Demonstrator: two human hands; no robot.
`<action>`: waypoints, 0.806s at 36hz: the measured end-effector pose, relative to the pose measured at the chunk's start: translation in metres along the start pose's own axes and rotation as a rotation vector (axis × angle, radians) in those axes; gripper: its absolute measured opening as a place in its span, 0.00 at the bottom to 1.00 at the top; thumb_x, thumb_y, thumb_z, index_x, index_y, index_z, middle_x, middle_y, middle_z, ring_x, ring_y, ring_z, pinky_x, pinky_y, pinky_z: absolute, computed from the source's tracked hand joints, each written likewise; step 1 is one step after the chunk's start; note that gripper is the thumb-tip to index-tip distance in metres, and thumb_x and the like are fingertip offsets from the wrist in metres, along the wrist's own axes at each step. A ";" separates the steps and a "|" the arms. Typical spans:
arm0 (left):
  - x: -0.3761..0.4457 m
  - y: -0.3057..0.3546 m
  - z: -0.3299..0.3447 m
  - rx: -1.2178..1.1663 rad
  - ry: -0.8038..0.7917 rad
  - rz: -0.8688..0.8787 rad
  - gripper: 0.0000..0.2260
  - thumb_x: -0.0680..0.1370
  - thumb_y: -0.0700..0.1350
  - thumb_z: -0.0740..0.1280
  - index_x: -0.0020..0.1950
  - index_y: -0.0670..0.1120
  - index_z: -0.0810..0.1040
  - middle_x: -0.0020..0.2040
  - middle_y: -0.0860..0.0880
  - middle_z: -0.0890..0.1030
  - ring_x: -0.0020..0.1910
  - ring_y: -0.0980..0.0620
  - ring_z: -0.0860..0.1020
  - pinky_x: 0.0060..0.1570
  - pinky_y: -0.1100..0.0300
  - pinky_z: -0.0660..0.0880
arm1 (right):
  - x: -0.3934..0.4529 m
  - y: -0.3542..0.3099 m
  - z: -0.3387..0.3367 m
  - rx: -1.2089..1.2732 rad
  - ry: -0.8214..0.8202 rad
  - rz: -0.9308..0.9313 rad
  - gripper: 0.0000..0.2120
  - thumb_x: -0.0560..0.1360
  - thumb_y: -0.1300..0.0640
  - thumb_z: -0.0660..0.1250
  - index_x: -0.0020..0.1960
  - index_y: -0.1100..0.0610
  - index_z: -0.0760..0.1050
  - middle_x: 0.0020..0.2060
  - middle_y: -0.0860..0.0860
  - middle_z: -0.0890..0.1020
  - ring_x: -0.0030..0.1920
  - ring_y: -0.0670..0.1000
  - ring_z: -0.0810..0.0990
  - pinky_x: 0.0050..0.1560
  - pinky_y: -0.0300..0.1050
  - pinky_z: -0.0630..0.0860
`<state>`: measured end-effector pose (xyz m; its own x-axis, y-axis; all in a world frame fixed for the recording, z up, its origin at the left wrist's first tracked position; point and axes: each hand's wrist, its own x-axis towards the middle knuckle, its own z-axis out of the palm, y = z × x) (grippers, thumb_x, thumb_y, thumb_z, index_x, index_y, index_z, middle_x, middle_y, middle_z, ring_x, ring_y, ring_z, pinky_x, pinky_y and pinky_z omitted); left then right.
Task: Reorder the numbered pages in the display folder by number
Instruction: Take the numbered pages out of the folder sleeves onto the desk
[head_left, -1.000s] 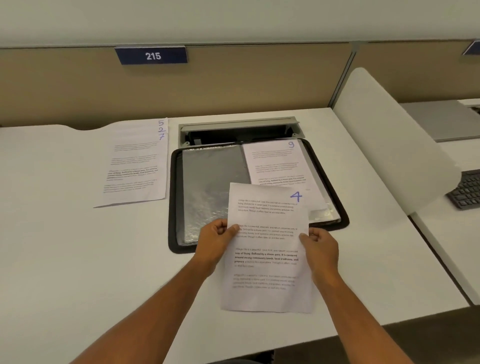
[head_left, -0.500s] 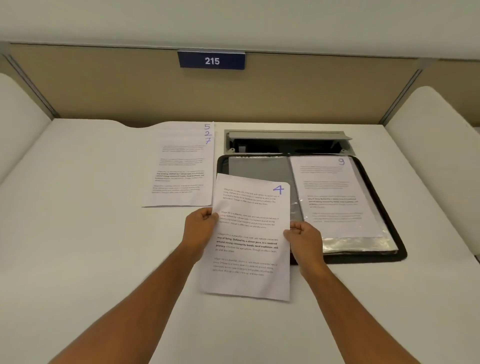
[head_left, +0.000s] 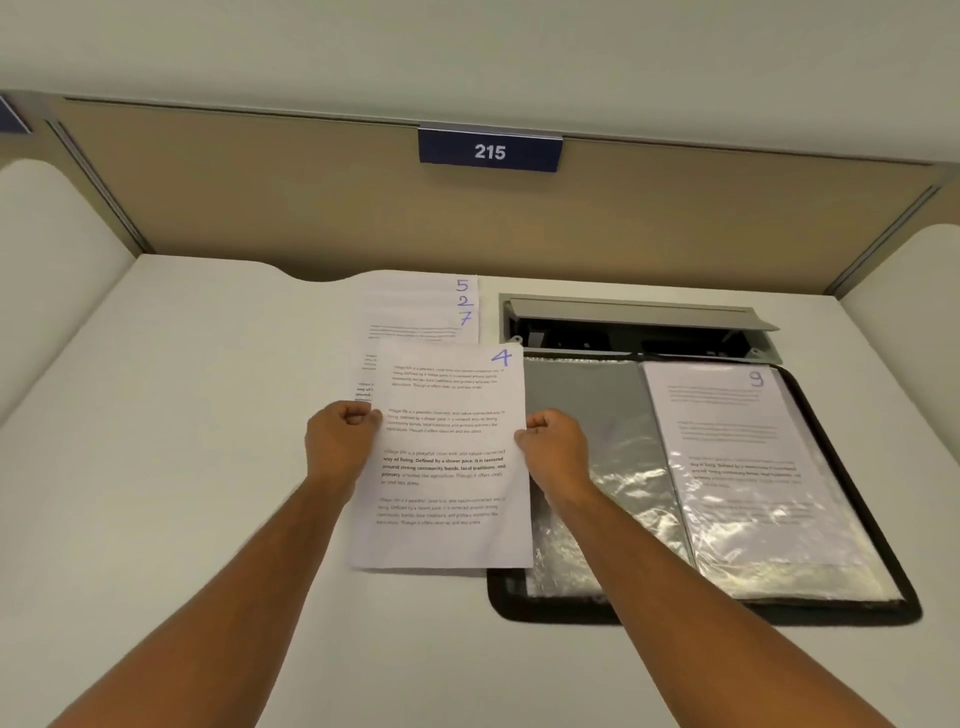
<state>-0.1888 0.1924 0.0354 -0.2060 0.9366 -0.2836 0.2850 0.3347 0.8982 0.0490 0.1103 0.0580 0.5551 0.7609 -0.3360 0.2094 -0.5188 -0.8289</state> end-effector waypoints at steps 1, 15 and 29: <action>0.007 0.001 -0.002 0.010 0.021 0.002 0.06 0.78 0.46 0.73 0.52 0.46 0.83 0.45 0.52 0.84 0.48 0.48 0.83 0.53 0.50 0.81 | 0.005 -0.005 0.006 -0.004 -0.001 -0.005 0.03 0.77 0.66 0.67 0.46 0.60 0.78 0.39 0.53 0.84 0.40 0.52 0.82 0.39 0.49 0.81; 0.081 0.005 -0.012 0.157 0.155 0.068 0.06 0.78 0.44 0.69 0.49 0.45 0.85 0.43 0.52 0.84 0.48 0.48 0.81 0.53 0.54 0.77 | 0.061 -0.031 0.071 -0.180 0.023 -0.089 0.05 0.79 0.63 0.66 0.52 0.55 0.79 0.47 0.48 0.81 0.49 0.49 0.81 0.50 0.46 0.81; 0.097 -0.005 -0.008 0.219 0.138 0.065 0.05 0.77 0.44 0.70 0.46 0.45 0.86 0.42 0.51 0.85 0.45 0.49 0.82 0.53 0.52 0.79 | 0.066 -0.013 0.089 -0.327 0.060 -0.170 0.02 0.80 0.60 0.67 0.49 0.55 0.76 0.47 0.50 0.79 0.45 0.48 0.78 0.41 0.37 0.70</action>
<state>-0.2175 0.2808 0.0062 -0.3022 0.9388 -0.1652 0.4946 0.3026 0.8147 0.0113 0.2016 0.0070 0.5342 0.8279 -0.1708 0.5434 -0.4911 -0.6808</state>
